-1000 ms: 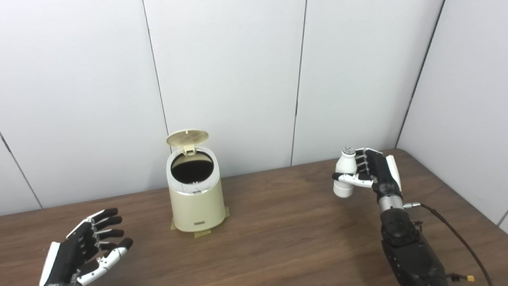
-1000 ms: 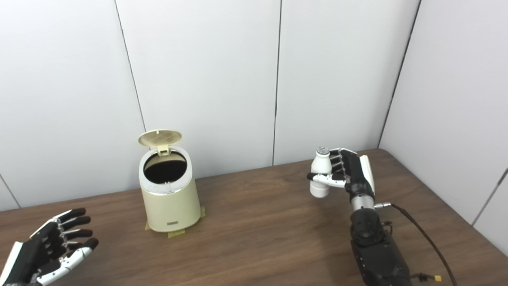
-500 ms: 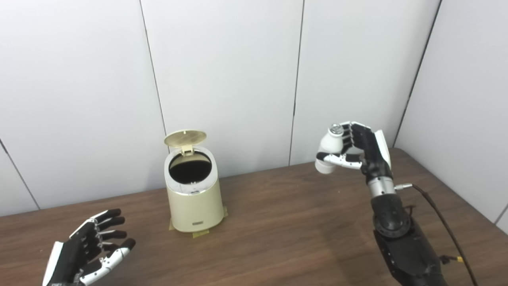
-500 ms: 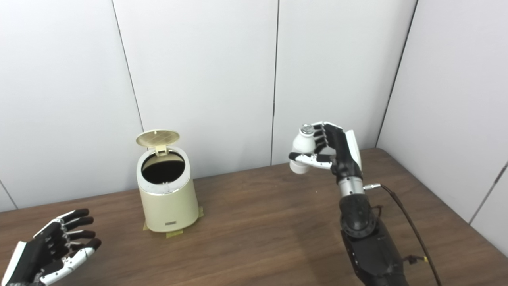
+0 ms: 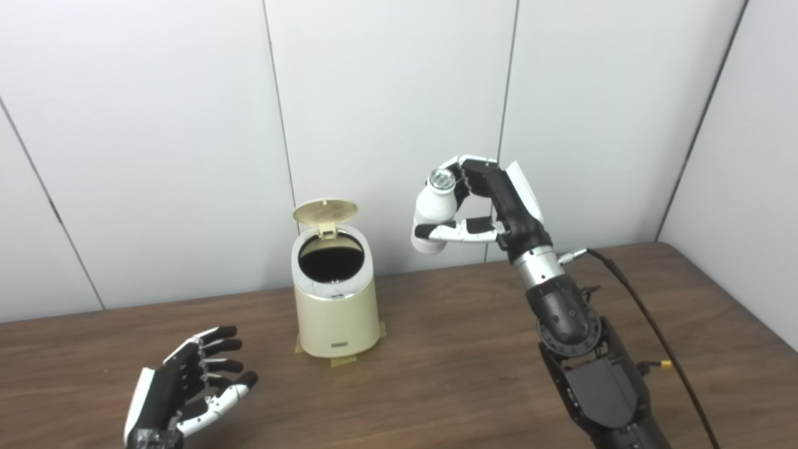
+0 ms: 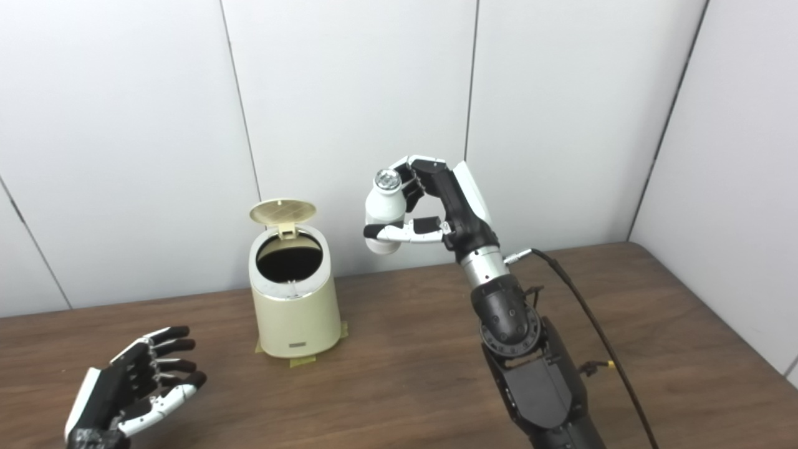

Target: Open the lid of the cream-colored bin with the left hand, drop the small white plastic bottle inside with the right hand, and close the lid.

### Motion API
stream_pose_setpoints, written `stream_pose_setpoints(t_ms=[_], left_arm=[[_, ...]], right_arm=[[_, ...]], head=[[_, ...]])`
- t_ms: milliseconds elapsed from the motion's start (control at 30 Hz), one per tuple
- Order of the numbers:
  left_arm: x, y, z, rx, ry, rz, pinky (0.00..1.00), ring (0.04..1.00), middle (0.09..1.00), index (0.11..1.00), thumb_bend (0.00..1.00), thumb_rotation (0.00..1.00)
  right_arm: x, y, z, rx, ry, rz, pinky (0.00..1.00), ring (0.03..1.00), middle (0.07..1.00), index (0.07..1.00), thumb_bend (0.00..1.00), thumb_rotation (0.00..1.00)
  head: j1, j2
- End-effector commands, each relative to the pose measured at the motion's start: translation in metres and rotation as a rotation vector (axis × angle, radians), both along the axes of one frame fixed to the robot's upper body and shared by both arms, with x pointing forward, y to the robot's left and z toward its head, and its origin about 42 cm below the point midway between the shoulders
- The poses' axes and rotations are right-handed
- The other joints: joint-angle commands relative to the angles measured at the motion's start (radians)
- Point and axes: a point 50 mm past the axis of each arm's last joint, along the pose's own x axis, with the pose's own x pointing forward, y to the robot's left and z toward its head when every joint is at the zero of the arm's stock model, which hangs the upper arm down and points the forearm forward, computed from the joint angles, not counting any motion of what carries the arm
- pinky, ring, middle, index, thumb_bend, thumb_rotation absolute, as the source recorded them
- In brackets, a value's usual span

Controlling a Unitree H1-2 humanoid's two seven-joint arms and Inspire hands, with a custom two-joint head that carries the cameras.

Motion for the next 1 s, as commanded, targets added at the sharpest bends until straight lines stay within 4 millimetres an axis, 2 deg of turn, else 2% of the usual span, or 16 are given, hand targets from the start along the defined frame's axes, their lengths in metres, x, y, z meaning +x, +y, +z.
stream_pose_setpoints(t_ms=[0, 200, 433, 767, 967], left_arm=[[0.011, -0.010, 0.019, 0.000, -0.100, -0.006, 0.50, 0.600, 0.708, 0.748, 0.66, 0.06], [0.012, -0.024, 0.016, -0.014, -0.103, -0.012, 0.53, 0.614, 0.709, 0.749, 0.67, 0.10], [0.013, -0.032, 0.016, -0.035, -0.109, -0.012, 0.55, 0.622, 0.710, 0.747, 0.69, 0.12], [0.011, -0.037, 0.020, -0.035, -0.117, -0.019, 0.54, 0.615, 0.700, 0.744, 0.71, 0.15], [0.010, -0.038, 0.022, -0.038, -0.112, -0.013, 0.54, 0.615, 0.701, 0.737, 0.71, 0.13]], right_arm=[[0.003, 0.018, 0.034, 0.033, -0.077, 0.045, 0.33, 0.410, 0.481, 0.502, 0.52, 0.00], [0.010, 0.050, 0.040, 0.079, -0.060, 0.118, 0.31, 0.394, 0.486, 0.512, 0.52, 0.00], [0.021, 0.079, 0.037, 0.089, -0.016, 0.146, 0.29, 0.384, 0.477, 0.515, 0.52, 0.00], [0.036, 0.104, 0.024, 0.101, 0.022, 0.193, 0.29, 0.371, 0.472, 0.539, 0.51, 0.00], [0.046, 0.108, 0.021, 0.094, 0.048, 0.208, 0.29, 0.381, 0.472, 0.522, 0.52, 0.00]], head=[[0.008, 0.000], [0.077, 0.001], [0.111, 0.002], [0.127, 0.012], [0.133, 0.020]])
